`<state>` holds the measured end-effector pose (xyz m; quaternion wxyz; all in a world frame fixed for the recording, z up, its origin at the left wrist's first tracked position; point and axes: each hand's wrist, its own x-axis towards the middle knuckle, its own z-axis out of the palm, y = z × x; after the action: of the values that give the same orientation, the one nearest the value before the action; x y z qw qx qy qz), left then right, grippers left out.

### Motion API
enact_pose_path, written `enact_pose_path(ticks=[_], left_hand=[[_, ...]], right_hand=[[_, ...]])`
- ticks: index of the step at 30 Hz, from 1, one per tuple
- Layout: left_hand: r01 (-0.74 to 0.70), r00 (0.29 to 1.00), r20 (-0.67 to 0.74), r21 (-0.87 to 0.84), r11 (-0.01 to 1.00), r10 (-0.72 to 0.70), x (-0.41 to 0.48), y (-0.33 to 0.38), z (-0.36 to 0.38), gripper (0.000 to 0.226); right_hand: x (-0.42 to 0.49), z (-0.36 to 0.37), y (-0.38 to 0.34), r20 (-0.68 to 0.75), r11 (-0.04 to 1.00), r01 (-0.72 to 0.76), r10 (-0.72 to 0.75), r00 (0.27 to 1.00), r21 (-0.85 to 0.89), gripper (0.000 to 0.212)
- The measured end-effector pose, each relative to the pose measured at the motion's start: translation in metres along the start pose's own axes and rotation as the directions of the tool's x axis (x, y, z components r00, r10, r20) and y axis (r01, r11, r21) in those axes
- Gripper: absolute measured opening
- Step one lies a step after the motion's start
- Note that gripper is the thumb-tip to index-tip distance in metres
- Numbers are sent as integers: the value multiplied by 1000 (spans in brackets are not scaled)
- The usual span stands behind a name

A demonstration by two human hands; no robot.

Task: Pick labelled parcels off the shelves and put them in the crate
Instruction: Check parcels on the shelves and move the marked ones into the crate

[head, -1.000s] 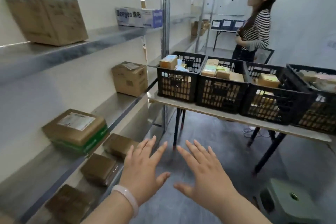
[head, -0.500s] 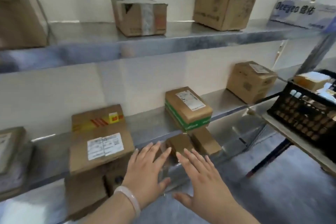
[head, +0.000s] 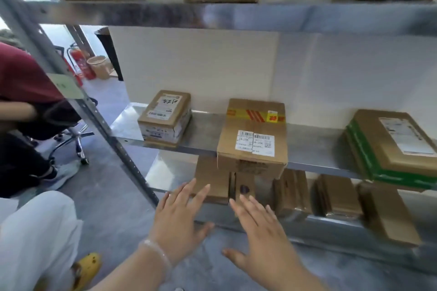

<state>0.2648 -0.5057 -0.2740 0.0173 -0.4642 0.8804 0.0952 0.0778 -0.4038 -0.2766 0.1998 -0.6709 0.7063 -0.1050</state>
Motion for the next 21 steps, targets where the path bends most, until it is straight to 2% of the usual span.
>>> enact_pose_path(ticks=[3, 5, 10, 14, 17, 21], left_hand=[[107, 994, -26, -95, 990, -110, -5, -27, 6, 81], [122, 992, -13, -152, 981, -126, -5, -44, 15, 82], [73, 997, 8, -194, 978, -73, 14, -103, 41, 79], [28, 999, 24, -194, 981, -23, 51, -148, 66, 74], [28, 995, 102, -212, 977, -6, 82, -162, 92, 77], [34, 994, 108, -305, 952, -1, 126, -172, 132, 77]], right_hand=[[16, 13, -19, 35, 999, 23, -22, 999, -30, 90], [29, 24, -29, 52, 999, -5, 7, 999, -42, 88], [71, 74, -56, 95, 985, -173, 173, 980, -7, 84], [114, 116, -74, 111, 967, -254, 249, 962, 25, 81], [141, 136, -64, 83, 938, -344, 340, 937, 42, 82], [162, 156, -22, 60, 884, -457, 454, 889, 94, 79]])
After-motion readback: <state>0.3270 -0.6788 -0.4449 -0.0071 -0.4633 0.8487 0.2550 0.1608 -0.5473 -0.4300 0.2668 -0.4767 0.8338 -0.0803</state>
